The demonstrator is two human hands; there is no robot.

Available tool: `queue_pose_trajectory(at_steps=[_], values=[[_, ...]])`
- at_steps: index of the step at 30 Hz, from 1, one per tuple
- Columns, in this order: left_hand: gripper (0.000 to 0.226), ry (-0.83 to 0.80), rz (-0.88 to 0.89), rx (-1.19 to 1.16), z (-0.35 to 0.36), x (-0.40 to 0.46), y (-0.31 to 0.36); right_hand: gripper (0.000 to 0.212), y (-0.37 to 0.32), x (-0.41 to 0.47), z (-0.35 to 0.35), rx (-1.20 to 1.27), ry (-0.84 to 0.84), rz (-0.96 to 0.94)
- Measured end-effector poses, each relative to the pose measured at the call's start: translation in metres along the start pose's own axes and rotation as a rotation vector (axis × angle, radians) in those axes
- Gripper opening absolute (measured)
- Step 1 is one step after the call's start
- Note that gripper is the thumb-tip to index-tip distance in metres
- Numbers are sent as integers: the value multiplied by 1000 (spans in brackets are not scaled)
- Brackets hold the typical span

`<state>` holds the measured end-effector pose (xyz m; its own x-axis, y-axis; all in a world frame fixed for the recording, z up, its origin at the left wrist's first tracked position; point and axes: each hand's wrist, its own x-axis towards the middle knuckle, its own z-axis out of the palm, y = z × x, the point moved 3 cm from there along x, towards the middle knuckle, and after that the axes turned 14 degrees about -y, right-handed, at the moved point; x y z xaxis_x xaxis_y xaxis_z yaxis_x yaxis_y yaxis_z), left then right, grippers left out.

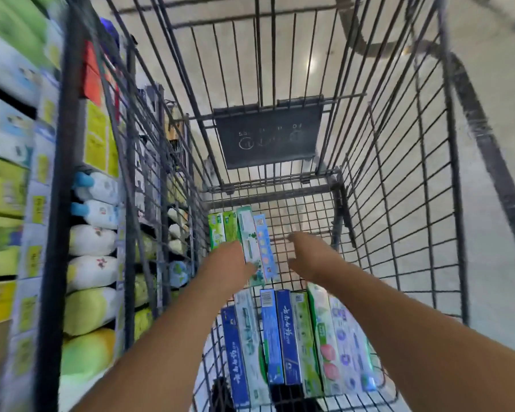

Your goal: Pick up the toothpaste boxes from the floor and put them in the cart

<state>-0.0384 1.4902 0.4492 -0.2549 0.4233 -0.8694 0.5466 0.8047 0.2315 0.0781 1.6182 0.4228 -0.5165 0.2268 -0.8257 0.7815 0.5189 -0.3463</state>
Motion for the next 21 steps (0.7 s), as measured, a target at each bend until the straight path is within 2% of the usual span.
queue_pose_trajectory(at_steps=[2, 5, 11, 15, 21], values=[[29, -27, 45, 30, -20, -39, 9, 44, -5, -40, -22, -55, 30, 1], [59, -15, 63, 185, -51, -101, 25, 44, -19, -103, -52, -150, 108, -20], [69, 44, 103, 327, -80, -236, 55, 44, -55, -236, -88, -386, 255, -96], [79, 60, 129, 391, -76, -311, 52, 54, -74, -304, -85, -485, 322, -96], [77, 155, 203, 414, -41, -400, 17, 60, -103, -383, -32, -495, 402, -74]])
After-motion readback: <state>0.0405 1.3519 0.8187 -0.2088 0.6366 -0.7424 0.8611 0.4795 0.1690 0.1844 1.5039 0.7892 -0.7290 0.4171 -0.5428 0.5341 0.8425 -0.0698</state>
